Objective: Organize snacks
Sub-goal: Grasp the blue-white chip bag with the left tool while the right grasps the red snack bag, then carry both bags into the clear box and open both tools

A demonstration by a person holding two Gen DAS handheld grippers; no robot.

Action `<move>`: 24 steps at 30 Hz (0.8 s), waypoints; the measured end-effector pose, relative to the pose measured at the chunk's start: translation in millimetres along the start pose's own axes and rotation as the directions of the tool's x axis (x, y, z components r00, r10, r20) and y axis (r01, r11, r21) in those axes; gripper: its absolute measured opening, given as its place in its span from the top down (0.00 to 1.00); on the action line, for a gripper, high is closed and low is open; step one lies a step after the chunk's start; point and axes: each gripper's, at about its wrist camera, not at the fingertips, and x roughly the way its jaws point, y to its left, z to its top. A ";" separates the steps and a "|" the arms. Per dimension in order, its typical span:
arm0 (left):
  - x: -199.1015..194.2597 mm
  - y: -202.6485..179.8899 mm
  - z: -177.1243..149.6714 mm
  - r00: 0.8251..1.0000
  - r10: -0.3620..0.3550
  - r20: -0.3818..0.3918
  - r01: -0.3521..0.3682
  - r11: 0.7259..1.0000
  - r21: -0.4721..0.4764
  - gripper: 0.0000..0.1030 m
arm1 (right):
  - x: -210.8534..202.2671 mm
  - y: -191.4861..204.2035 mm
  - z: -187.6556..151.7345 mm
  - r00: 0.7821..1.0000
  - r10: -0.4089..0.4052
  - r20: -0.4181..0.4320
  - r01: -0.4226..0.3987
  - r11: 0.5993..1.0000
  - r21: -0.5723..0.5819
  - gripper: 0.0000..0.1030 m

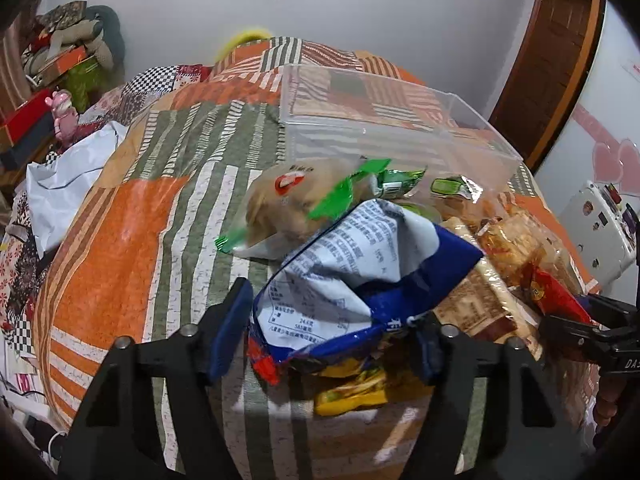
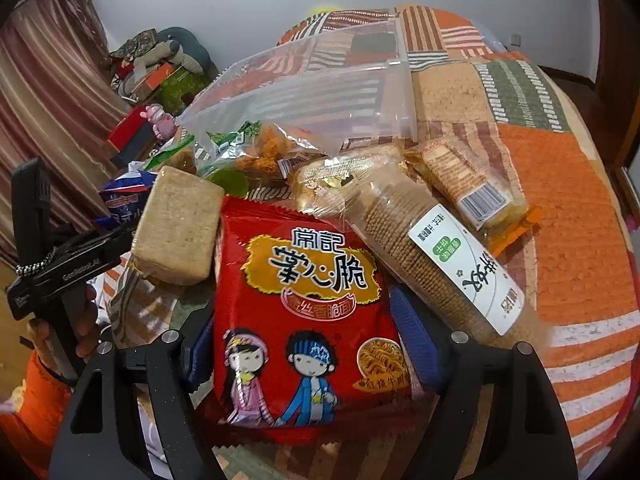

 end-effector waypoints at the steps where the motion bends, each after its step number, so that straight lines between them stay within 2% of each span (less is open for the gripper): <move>1: -0.4 1.0 -0.1 1.000 -0.007 0.002 0.007 1.000 -0.004 0.38 | 1.1 0.6 -0.4 1.000 -0.002 0.000 0.002 1.000 -0.001 0.27; 4: -3.9 0.6 0.1 1.000 -0.009 0.012 0.009 1.000 0.001 0.43 | -0.7 2.9 -2.2 1.000 -0.007 0.006 0.007 1.000 -0.016 0.33; 8: -9.5 -1.3 1.3 1.000 -0.010 0.022 0.009 1.000 0.007 0.44 | -4.3 3.2 -1.4 1.000 0.004 0.011 -0.004 1.000 -0.009 0.39; 14: -34.3 -5.6 5.9 0.996 -0.024 0.082 0.023 1.000 0.020 0.44 | -13.5 11.8 3.6 0.999 0.010 0.046 -0.008 0.999 -0.041 0.39; 24: -70.9 -17.7 26.3 0.982 -0.038 0.182 0.031 0.999 0.043 0.44 | -40.6 28.2 26.8 0.984 0.029 0.178 -0.012 0.995 -0.095 0.39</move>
